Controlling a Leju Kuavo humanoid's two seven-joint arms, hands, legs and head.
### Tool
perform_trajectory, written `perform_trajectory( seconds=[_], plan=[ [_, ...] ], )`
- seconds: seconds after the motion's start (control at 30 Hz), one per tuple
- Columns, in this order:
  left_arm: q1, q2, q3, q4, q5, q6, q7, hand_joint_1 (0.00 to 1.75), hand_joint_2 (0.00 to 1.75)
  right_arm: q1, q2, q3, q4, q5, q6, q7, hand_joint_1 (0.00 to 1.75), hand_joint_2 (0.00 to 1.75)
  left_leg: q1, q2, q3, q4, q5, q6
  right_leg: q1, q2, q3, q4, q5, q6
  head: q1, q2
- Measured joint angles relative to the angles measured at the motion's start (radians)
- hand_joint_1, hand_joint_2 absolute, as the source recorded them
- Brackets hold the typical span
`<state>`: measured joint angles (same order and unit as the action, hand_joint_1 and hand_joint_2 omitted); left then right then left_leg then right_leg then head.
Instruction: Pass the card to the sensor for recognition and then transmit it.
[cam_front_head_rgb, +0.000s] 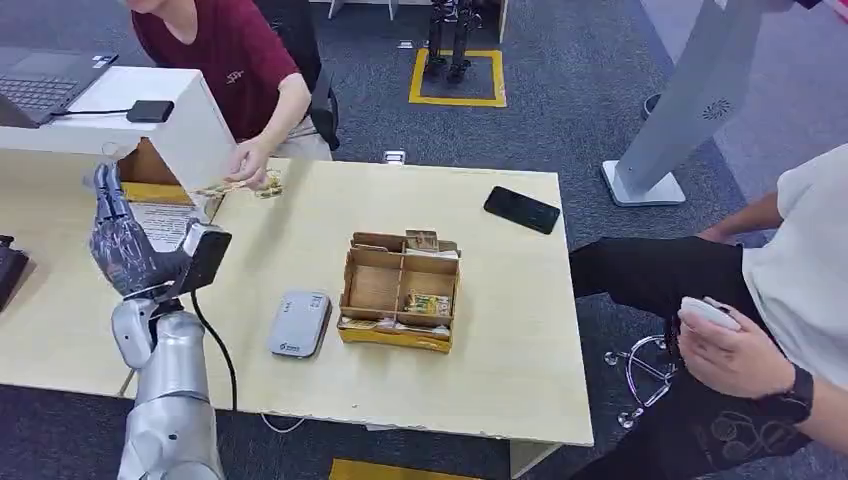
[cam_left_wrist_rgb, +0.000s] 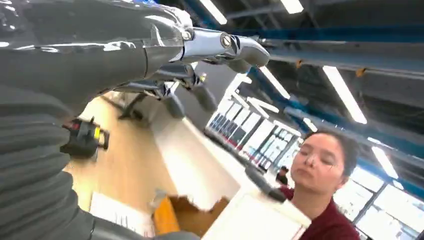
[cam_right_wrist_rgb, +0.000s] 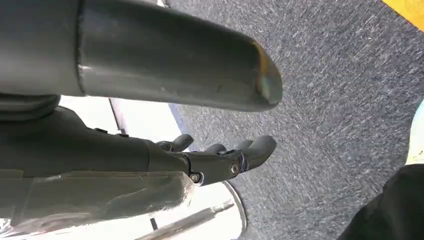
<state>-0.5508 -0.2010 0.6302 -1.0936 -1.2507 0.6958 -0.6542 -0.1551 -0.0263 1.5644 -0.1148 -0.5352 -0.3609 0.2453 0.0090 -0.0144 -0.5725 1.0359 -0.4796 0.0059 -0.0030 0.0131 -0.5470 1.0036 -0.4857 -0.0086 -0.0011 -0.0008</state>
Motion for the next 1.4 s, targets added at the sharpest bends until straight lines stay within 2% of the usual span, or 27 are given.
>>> perform_trajectory(
  seconds=[0.13,0.27,0.3,0.37,0.43,0.53,0.63,0.77,0.83,0.9,1.0,1.07,1.13,1.23,1.4],
  plan=[
    [-0.010,0.021,-0.007,0.087,0.197,0.000,-0.010,0.00,1.75,0.000,0.000,0.000,0.000,-0.010,0.000,0.000,0.00,0.00,0.000,0.000,0.000,0.000,0.000,0.000,0.000,0.000,0.000,0.000,0.000,0.000,0.000,0.000],
    [-0.010,0.042,-0.034,0.135,0.262,-0.010,-0.007,0.00,1.75,0.000,0.000,0.000,0.000,-0.019,-0.002,0.000,0.00,0.00,0.000,0.000,0.000,0.000,0.000,0.000,0.000,0.000,0.000,0.000,0.000,0.000,0.000,0.000],
    [-0.004,0.050,-0.050,0.139,0.305,-0.036,-0.001,0.00,1.75,0.000,0.000,0.000,0.000,-0.022,-0.002,-0.001,0.00,0.00,0.000,0.000,0.000,0.000,0.000,0.000,0.000,0.001,-0.001,0.000,0.000,0.000,0.000,0.000],
    [0.028,0.069,-0.116,0.129,0.422,-0.151,0.005,0.00,1.75,0.002,0.000,0.000,0.000,-0.043,-0.006,-0.005,0.00,0.00,0.000,0.001,0.000,0.000,0.000,0.000,0.000,0.002,-0.001,0.000,0.000,0.000,0.000,0.000],
    [0.089,0.084,-0.203,0.068,0.494,-0.269,0.016,0.00,1.75,0.005,0.000,0.000,0.000,-0.062,-0.009,-0.009,0.00,0.00,0.000,0.001,-0.001,0.000,0.000,0.000,0.000,0.001,-0.001,0.000,0.000,0.000,0.000,0.000],
    [0.198,0.088,-0.333,-0.046,0.532,-0.346,0.016,0.00,1.75,0.007,0.000,-0.001,0.002,-0.086,-0.012,-0.003,0.00,0.00,0.000,0.000,-0.002,0.000,0.000,0.000,0.000,0.001,-0.001,0.000,0.000,0.000,0.000,0.000],
    [0.295,0.087,-0.460,-0.167,0.545,-0.368,0.036,0.00,1.75,0.012,0.000,-0.001,0.005,-0.097,-0.013,0.000,0.00,0.00,-0.001,0.000,-0.004,0.000,-0.001,0.000,-0.001,0.000,-0.003,0.000,0.000,0.001,0.000,0.000],
    [0.354,0.086,-0.546,-0.251,0.555,-0.386,0.042,0.00,1.75,0.013,0.000,-0.001,0.005,-0.108,-0.015,0.002,0.00,0.00,-0.001,0.000,-0.004,0.000,0.000,0.000,-0.001,0.001,-0.004,-0.001,0.000,0.002,0.000,0.000],
    [0.381,0.088,-0.592,-0.287,0.529,-0.394,0.027,0.00,1.75,0.016,0.000,-0.002,0.005,-0.120,-0.020,0.003,0.00,0.00,-0.001,0.000,-0.004,0.000,0.000,0.000,-0.001,0.000,-0.004,-0.001,0.000,0.002,0.000,0.000],
    [0.423,0.088,-0.672,-0.331,0.441,-0.369,0.040,0.00,1.75,0.018,0.000,-0.003,0.005,-0.135,-0.027,-0.002,0.00,0.00,-0.001,0.000,-0.004,0.000,0.000,0.000,-0.001,0.000,-0.004,-0.001,0.000,0.002,0.000,0.000],
    [0.466,0.090,-0.829,-0.369,0.297,-0.311,0.101,0.00,1.75,0.017,0.000,-0.005,0.006,-0.150,-0.042,-0.011,0.00,0.00,-0.001,0.000,-0.004,0.000,0.000,0.000,-0.001,0.000,-0.004,-0.001,0.000,0.002,0.000,0.000],
    [0.476,0.093,-0.915,-0.375,0.235,-0.277,0.145,0.00,1.75,0.017,0.000,-0.005,0.006,-0.156,-0.044,-0.011,0.00,0.00,-0.001,0.000,-0.004,0.000,0.000,0.001,-0.001,0.000,-0.004,-0.001,0.000,0.002,0.000,0.000],
    [0.483,0.100,-0.977,-0.376,0.206,-0.260,0.165,0.00,1.75,0.018,0.000,-0.005,0.006,-0.159,-0.045,-0.011,0.00,0.00,-0.001,0.000,-0.004,0.000,0.000,0.001,-0.001,0.000,-0.004,-0.001,0.000,0.002,0.000,0.000],
    [0.490,0.110,-1.037,-0.375,0.152,-0.232,0.195,0.00,1.75,0.018,0.000,-0.005,0.006,-0.162,-0.044,-0.008,0.00,0.00,-0.001,0.000,-0.004,0.000,0.000,0.001,-0.001,0.000,-0.004,-0.001,0.000,0.002,0.000,0.000],
    [0.491,0.129,-1.115,-0.349,-0.023,-0.144,0.301,0.00,1.75,0.018,0.000,-0.005,0.006,-0.167,-0.040,-0.003,0.00,0.00,-0.001,0.000,-0.004,0.000,0.000,0.000,-0.001,0.000,-0.004,0.000,0.000,0.002,0.000,0.000]
  ],
)
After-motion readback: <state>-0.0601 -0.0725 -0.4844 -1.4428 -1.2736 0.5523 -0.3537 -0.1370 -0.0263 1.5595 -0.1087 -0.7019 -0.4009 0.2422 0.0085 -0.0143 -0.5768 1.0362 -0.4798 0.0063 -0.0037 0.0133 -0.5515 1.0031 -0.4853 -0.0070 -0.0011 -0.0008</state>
